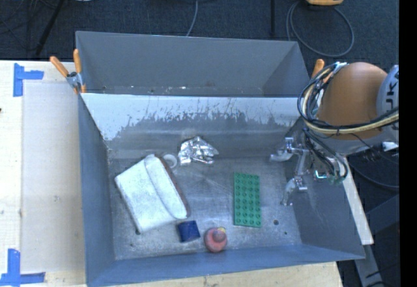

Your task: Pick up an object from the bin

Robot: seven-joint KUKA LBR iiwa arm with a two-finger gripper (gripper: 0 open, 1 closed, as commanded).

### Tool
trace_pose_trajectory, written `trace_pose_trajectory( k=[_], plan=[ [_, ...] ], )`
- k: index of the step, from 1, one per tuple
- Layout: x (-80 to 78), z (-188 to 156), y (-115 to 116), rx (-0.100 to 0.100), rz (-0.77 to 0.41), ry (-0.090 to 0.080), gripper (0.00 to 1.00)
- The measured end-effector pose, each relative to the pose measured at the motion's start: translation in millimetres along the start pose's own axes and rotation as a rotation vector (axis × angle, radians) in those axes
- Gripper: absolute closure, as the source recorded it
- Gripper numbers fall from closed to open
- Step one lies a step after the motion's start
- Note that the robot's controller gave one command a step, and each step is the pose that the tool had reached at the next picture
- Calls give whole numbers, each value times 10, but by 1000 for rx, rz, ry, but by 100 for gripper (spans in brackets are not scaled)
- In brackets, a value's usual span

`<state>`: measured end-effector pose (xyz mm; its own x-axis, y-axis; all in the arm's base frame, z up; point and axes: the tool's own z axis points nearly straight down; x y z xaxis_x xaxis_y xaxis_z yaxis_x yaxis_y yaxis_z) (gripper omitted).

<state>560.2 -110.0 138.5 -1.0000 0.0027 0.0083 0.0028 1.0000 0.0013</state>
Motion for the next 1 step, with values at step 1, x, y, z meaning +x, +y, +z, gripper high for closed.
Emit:
trace_pose_trajectory(
  k=[1],
  plan=[
    [532, 564, 307, 6, -248, -23, 0]
  ],
)
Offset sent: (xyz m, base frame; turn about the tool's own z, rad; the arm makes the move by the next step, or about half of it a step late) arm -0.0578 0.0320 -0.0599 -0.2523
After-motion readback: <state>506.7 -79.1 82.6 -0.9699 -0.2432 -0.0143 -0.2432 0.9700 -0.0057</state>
